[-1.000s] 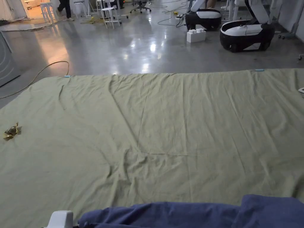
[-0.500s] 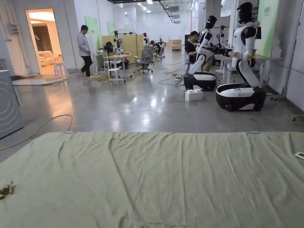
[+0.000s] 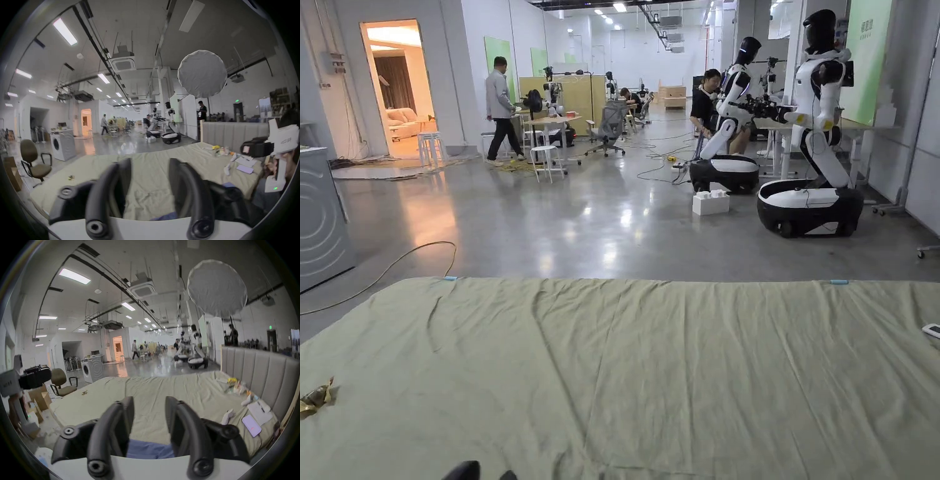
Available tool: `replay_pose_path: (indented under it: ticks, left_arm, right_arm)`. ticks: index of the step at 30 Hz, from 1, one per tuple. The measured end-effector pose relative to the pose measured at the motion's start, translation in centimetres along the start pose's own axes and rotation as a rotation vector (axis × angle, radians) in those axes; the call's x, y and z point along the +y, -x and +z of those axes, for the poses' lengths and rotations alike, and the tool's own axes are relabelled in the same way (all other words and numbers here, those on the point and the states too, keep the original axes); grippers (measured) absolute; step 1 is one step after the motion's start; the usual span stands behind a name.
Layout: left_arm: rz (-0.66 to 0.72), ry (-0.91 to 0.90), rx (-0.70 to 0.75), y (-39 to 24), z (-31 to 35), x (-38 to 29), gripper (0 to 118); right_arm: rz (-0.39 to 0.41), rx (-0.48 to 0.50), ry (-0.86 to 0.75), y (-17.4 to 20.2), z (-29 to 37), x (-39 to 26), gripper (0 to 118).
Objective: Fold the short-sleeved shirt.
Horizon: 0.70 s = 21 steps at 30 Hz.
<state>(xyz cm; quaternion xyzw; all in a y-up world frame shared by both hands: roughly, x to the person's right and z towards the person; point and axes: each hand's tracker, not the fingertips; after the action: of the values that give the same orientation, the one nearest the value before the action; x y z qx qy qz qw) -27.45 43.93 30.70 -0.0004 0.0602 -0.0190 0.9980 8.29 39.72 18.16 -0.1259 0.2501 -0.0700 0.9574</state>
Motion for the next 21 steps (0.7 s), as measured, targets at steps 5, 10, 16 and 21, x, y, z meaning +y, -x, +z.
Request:
replay_pose_path:
  ticks: [5, 10, 16, 21]
  left_arm:
    - [0.049, 0.011, -0.001, 0.6, -0.1, 0.2, 0]
    - [0.057, 0.037, 0.006, 1.5, -0.3, -0.2, 0]
    - [0.08, 0.092, 0.018, 3.0, -1.0, -1.2, 0]
    - [0.162, 0.167, 0.01, 5.6, -2.0, -3.0, 0]
  right_arm:
    - [0.079, -0.04, -0.075, 0.4, 0.4, -0.1, 7]
    - [0.109, -0.095, -0.115, 0.4, 0.7, -0.1, 1]
    - [0.141, -0.133, -0.121, -0.2, 0.6, -0.4, 1]
    - [0.115, -0.142, -0.096, -0.8, 0.1, -0.9, 1]
